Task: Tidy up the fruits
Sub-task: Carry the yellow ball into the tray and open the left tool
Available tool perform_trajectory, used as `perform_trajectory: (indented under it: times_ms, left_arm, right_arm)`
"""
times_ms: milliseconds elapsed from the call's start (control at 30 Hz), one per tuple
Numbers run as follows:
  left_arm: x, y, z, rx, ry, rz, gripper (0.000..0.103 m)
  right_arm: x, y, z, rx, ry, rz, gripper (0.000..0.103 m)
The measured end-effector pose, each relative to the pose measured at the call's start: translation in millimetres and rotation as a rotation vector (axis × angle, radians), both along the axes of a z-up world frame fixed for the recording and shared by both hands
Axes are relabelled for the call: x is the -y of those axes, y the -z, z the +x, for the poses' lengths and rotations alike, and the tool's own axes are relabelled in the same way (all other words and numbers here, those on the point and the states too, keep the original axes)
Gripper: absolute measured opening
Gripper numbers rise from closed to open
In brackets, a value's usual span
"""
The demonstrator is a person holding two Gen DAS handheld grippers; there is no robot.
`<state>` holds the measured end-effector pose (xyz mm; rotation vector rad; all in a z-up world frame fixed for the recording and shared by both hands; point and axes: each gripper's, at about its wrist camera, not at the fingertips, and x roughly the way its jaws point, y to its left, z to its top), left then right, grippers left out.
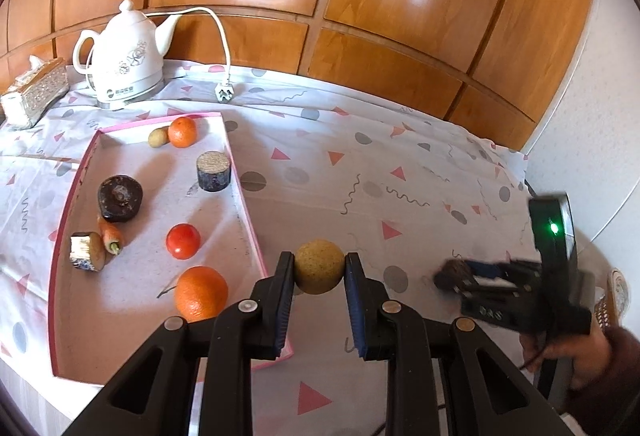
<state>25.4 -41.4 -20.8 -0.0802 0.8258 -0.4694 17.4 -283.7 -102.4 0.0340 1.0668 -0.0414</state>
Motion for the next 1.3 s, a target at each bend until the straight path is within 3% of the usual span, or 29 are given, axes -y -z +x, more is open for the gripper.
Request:
perform_trajectory:
  times_ms: [800,1300]
  left_arm:
    - [-42.2,-8.5,-2.1,0.000,-0.140,0.018,0.025]
    - [-71.5,-6.0,15.9,-0.017,-0.281,0.096,0.025]
  right_arm:
    - [10.5,3.1,-13.1,0.054,0.052,0.047,0.047]
    - [8.2,4.2,-13.0,0.069,0.038,0.013,0.047]
